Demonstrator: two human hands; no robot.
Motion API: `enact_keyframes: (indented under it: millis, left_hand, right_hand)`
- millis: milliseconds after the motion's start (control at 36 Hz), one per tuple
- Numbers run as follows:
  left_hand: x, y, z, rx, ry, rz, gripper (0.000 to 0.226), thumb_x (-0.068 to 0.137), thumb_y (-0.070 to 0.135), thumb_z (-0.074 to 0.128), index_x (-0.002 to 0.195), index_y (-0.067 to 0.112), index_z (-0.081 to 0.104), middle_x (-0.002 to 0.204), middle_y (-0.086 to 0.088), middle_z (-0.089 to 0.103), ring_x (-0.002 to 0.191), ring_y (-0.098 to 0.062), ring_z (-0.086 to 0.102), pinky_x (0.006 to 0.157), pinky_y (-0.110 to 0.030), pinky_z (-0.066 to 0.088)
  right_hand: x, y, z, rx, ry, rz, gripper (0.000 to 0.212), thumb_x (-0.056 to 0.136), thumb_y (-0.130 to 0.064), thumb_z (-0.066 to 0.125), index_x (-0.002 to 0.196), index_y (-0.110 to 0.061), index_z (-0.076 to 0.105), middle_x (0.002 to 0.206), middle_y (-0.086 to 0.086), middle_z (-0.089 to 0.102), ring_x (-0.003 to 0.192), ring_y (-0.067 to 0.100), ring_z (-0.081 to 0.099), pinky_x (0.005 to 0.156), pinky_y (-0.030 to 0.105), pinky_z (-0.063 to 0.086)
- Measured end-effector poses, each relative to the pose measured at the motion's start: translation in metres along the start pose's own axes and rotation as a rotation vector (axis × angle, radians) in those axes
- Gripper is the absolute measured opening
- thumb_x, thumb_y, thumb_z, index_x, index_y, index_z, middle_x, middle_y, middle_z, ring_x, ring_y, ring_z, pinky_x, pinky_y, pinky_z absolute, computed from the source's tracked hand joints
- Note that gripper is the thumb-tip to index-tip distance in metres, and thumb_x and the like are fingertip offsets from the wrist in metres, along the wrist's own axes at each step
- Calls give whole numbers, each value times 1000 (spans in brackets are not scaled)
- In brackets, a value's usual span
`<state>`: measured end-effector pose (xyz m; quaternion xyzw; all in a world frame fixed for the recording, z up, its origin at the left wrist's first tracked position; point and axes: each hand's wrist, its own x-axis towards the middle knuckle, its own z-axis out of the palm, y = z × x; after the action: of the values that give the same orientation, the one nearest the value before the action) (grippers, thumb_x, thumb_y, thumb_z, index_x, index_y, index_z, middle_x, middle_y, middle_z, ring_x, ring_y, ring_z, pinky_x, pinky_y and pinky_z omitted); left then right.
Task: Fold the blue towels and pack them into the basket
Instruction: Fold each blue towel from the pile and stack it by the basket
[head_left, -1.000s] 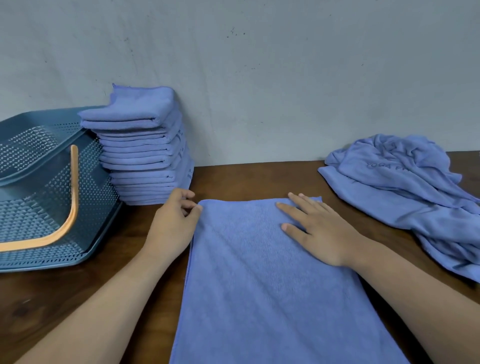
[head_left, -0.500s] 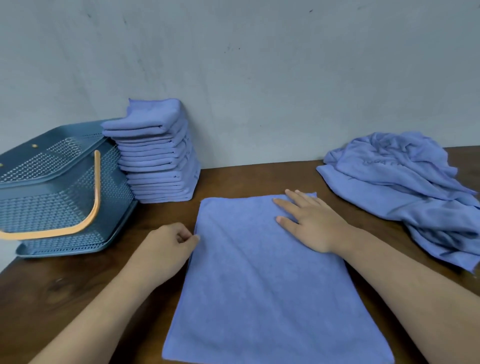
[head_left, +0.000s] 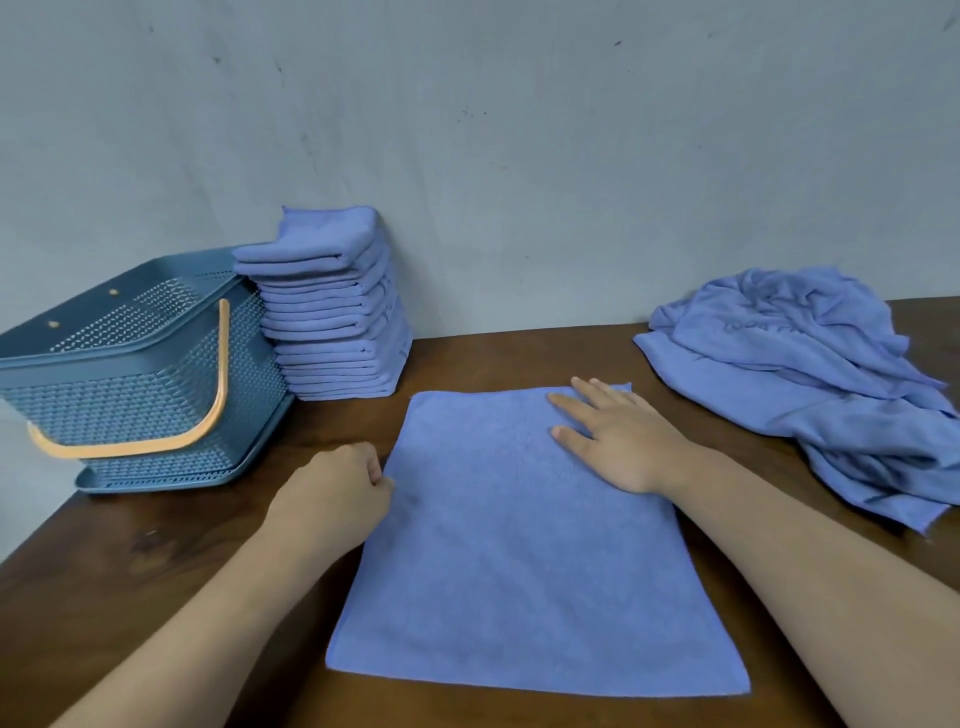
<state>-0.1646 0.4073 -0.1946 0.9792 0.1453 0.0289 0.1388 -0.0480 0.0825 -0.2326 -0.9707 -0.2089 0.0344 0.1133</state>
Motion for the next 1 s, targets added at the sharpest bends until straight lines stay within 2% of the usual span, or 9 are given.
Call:
enact_keyframes:
  millis: [83, 194, 333, 417, 528, 667, 806, 889, 1000]
  left_hand:
    - [5, 5, -5, 10, -70, 2, 21, 95, 37, 62, 81, 22, 60, 82, 5, 68, 78, -15, 63, 62, -31, 46]
    - [35, 17, -8, -101, -68, 14, 31, 96, 47, 60, 94, 16, 65, 89, -1, 73, 80, -16, 66, 75, -36, 54]
    - [89, 33, 4, -280, -34, 129, 33, 102, 36, 62, 130, 19, 62, 102, 7, 67, 94, -13, 65, 76, -28, 51]
    - [106, 36, 14, -240, 1, 178, 9, 101, 29, 61, 106, 25, 67, 96, 6, 68, 89, -14, 66, 80, -36, 58]
    - [125, 34, 20, -156, 118, 176, 15, 102, 26, 55, 90, 30, 62, 92, 7, 65, 81, -15, 64, 74, -43, 60]
    - [140, 37, 28, -43, 131, 167, 16, 105, 20, 49, 96, 23, 61, 91, 0, 66, 83, -21, 63, 72, -41, 57]
    - [132, 43, 35, 43, 192, 206, 24, 108, 19, 50, 131, 16, 59, 126, -6, 60, 114, -27, 56, 90, -40, 50]
    - [99, 66, 31, -39, 309, 301, 26, 108, 26, 49, 132, 20, 57, 127, -3, 59, 117, -28, 52, 96, -47, 49]
    - [47, 77, 39, -143, 122, 524, 32, 110, 37, 43, 138, 29, 56, 134, 12, 63, 126, -17, 53, 104, -37, 42]
  right_hand:
    - [0, 1, 1, 3, -3, -5, 65, 105, -70, 20, 166, -48, 12, 177, -9, -2, 163, 13, -4, 131, 41, 2]
    - [0, 0, 1, 0, 6, -3, 65, 106, -70, 20, 166, -48, 12, 177, -9, -2, 163, 12, -4, 131, 40, 3]
    - [1, -2, 1, 6, 14, -2, 64, 106, -69, 21, 166, -48, 13, 177, -8, -1, 163, 12, -4, 131, 40, 3]
    - [0, -2, 0, 8, 10, -1, 64, 106, -68, 21, 166, -47, 13, 177, -8, -2, 163, 11, -5, 131, 39, 1]
    - [0, -2, 0, 11, 12, -6, 64, 107, -68, 21, 167, -46, 12, 177, -9, -4, 162, 11, -7, 131, 37, 0]
    - [0, -1, 2, 0, 19, -4, 65, 107, -68, 19, 167, -45, 11, 177, -8, -5, 162, 11, -8, 130, 37, -2]
    - [0, -3, 1, -7, 7, 3, 66, 106, -69, 18, 167, -45, 10, 177, -9, -7, 162, 11, -10, 129, 37, -3]
    - [1, -2, 1, -4, 6, 12, 66, 106, -71, 18, 167, -47, 9, 177, -9, -7, 162, 11, -10, 130, 38, -3]
    - [2, -1, -1, -1, -2, 17, 66, 105, -72, 19, 166, -48, 9, 177, -9, -6, 162, 11, -10, 131, 39, -2]
